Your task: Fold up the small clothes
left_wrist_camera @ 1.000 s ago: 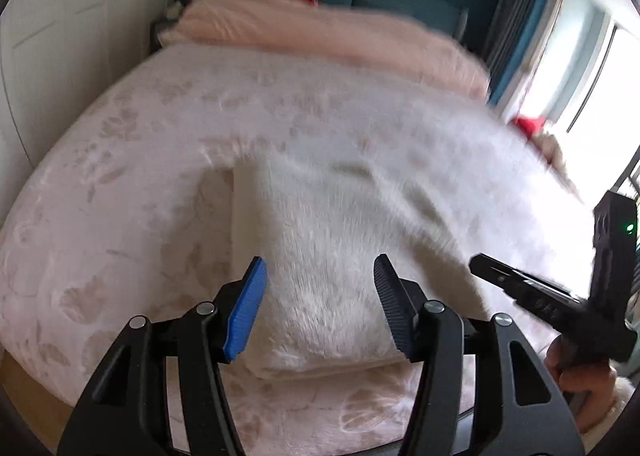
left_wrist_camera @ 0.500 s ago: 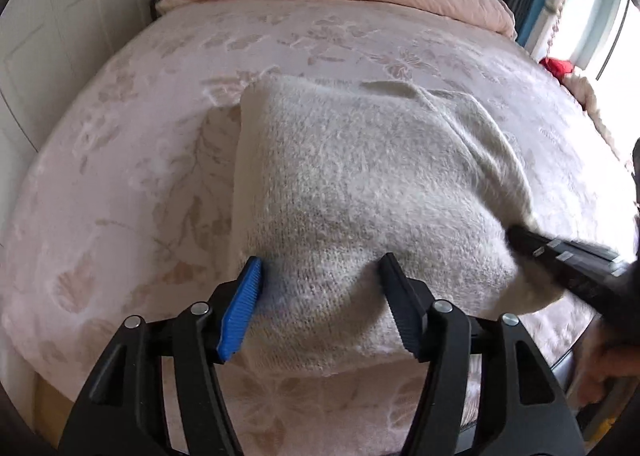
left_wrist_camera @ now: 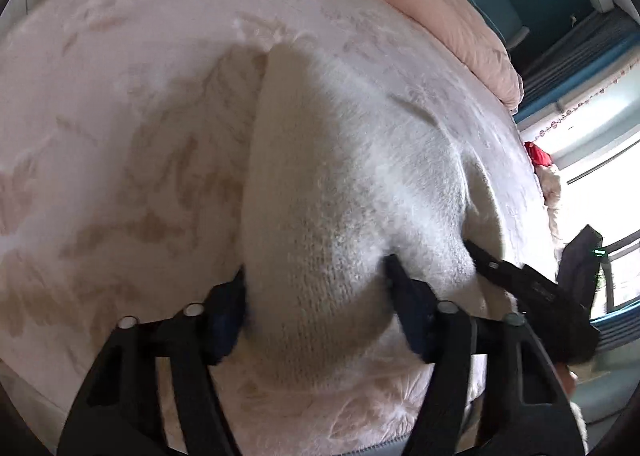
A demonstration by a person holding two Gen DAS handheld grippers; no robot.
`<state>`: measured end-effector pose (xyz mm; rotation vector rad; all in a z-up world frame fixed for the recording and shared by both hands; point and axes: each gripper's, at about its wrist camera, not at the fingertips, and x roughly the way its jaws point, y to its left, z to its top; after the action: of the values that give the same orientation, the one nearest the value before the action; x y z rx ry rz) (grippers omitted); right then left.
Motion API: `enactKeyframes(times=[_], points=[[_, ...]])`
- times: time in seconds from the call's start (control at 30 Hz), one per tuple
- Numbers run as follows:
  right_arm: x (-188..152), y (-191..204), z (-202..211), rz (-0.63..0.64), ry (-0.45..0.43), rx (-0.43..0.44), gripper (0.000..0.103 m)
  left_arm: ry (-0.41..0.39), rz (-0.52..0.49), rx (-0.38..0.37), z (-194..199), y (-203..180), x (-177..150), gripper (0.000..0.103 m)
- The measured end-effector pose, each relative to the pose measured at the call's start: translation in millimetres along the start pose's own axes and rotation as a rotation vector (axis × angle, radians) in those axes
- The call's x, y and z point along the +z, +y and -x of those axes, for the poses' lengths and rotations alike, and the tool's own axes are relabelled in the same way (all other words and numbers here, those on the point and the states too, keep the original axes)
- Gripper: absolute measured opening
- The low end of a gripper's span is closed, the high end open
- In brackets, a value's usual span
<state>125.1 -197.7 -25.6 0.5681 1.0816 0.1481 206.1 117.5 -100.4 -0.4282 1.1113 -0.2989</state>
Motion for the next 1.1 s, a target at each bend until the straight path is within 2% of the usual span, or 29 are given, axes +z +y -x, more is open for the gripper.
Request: enactKeyframes(times=[0.07,0.13,0.17,0.23,0.27,0.33,0.4,0.47,0.53,0.6,0.67,0.73,0.83,0.93,0.97,1.0,1.03,1.07,1.1], points=[[-5.1,14.3,26.5,0.059,-0.071,0.0,0.027,-0.024,-0.057,-0.002,7.2,-12.4,1.2,0.056],[-13.8,13.1,40.7,0.08,-0.121,-0.067,0.028,-0.018,-0.105,-0.035,5.9,-20.8,-1.8,0.056],[-18.4,7.3,37.4,0.079,-0.116,-0.106,0.029,0.005,-0.119,-0.036,-1.8,-22.8,-5.4,0.057],[-27.3,-14.5,12.1,0.049,-0.026,-0.16,0.035,0.017,-0.144,0.018,-15.7,-24.7,-14.8,0.065],[-30.3,-23.4,9.6,0.026,-0.027,-0.141,0.036,0.001,-0.16,0.029,-18.3,-25.5,-18.9,0.067],[-30.0,-20.7,31.0,-0.01,-0.062,-0.106,0.037,-0.034,-0.152,0.051,-8.9,-27.1,-22.6,0.068],[-29.7,-2.1,54.4,0.044,-0.117,-0.141,0.037,-0.07,-0.168,0.081,8.8,-32.7,-24.0,0.067],[-37.1,20.6,79.7,0.14,-0.177,-0.17,0.03,-0.126,-0.232,0.141,30.1,-41.5,-28.3,0.068],[-52.7,31.9,93.3,0.2,-0.187,-0.159,0.02,-0.149,-0.282,0.193,39.9,-48.8,-36.2,0.071],[-65.3,32.8,83.9,0.24,-0.136,-0.191,0.014,-0.144,-0.321,0.246,41.8,-55.4,-43.6,0.073],[-76.1,18.2,55.7,0.302,-0.059,-0.318,0.012,-0.13,-0.346,0.281,37.3,-59.4,-50.1,0.074],[-74.7,1.8,34.8,0.324,-0.086,-0.386,0.014,-0.11,-0.342,0.29,33.2,-62.0,-57.9,0.074],[-59.1,-8.4,27.6,0.262,-0.051,-0.37,0.016,-0.106,-0.323,0.279,39.3,-66.5,-67.1,0.074],[-48.7,-2.1,25.9,0.293,0.025,-0.364,0.019,-0.12,-0.338,0.293,44.6,-73.7,-73.6,0.074],[-49.6,-0.1,32.0,0.292,0.021,-0.354,0.019,-0.122,-0.34,0.302,48.1,-75.9,-75.0,0.074],[-52.9,2.3,48.8,0.265,-0.008,-0.317,0.019,-0.125,-0.339,0.302,51.6,-78.2,-77.1,0.074],[-60.0,6.8,65.5,0.231,-0.046,-0.284,0.019,-0.13,-0.339,0.299,56.4,-80.1,-79.1,0.077],[-67.5,7.0,85.7,0.188,-0.098,-0.253,0.019,-0.137,-0.339,0.301,61.0,-81.4,-81.1,0.086],[-74.6,8.3,100.7,0.163,-0.139,-0.242,0.021,-0.152,-0.341,0.306,67.8,-83.4,-84.4,0.088]])
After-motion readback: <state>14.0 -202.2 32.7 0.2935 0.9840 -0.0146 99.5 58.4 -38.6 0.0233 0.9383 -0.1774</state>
